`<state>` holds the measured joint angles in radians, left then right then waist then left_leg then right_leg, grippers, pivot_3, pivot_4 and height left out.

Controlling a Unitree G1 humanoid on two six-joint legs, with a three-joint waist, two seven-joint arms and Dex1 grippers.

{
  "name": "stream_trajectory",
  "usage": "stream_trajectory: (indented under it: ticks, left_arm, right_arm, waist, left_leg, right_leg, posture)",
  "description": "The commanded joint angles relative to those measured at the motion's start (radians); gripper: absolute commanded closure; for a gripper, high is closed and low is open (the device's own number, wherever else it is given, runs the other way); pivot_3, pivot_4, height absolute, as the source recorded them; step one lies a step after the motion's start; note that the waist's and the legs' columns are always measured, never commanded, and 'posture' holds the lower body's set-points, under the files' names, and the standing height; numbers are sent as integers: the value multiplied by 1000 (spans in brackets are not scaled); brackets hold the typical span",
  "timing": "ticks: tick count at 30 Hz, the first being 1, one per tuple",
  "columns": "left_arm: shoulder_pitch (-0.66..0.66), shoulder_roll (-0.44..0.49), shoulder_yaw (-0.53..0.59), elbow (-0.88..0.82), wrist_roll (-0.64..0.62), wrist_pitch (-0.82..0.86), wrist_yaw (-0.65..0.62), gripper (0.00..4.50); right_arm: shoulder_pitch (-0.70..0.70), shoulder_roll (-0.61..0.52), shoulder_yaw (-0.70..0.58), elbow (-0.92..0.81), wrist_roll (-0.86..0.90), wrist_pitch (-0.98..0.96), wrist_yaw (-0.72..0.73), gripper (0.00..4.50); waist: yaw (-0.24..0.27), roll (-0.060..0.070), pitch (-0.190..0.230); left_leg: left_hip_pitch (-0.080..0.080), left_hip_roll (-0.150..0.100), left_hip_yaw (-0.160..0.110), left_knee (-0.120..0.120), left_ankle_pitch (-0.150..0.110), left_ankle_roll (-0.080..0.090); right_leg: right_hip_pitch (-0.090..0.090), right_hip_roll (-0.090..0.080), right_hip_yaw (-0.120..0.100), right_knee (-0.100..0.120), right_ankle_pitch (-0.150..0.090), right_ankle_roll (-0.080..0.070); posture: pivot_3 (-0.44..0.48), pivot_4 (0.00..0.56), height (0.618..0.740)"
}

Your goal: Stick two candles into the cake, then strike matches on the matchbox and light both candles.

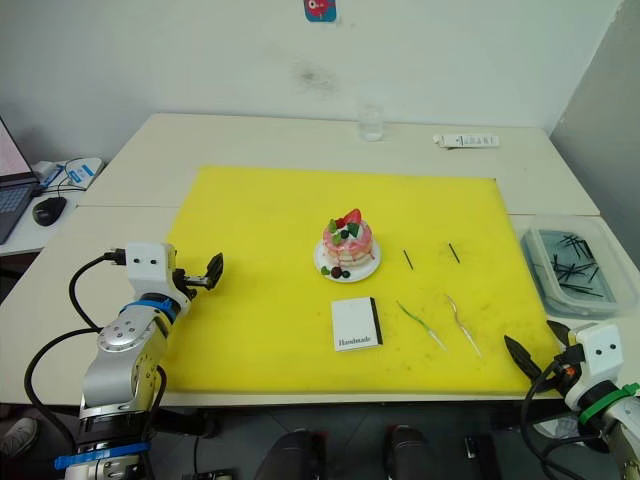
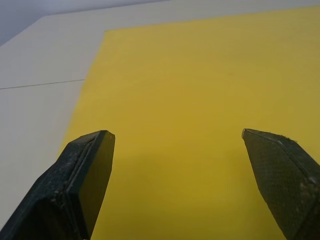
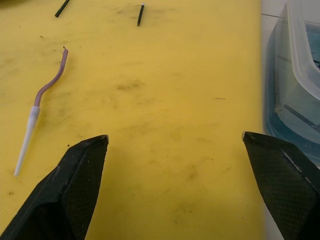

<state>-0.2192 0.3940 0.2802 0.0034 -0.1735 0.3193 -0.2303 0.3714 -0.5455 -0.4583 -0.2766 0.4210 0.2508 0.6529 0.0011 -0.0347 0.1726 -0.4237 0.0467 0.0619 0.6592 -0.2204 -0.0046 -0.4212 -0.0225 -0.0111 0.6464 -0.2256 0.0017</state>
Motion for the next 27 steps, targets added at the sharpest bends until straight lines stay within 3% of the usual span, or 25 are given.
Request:
stream_trajectory:
  ticks: [1,22,27]
  left_arm:
    - [-13,22,9,-21,1,-9,-9,0]
    - [-1,14,1,-43,-13,-12,-25,0]
    - [46,43,-5,-154,-116,15,-168,0]
  right_arm:
    - [2,-6,-17,-44,17,8,-5,25]
    - [28,-21,-30,-115,25,61,7,25]
    - [58,-63,-29,-225,76,156,18,25]
  waist:
    - [0,0,0]
    - [0,0,0]
    - [-1,0,0]
  left_leg:
    - [0,0,0,0,0,0]
    - [0,0,0,0,0,0]
    - [0,0,0,0,0,0]
  right_leg:
    - [0,0,0,0,0,0]
    - [0,0,0,0,0,0]
    - [0,0,0,0,0,0]
  posture:
    - [0,150,740]
    - [0,150,740]
    - [0,150,740]
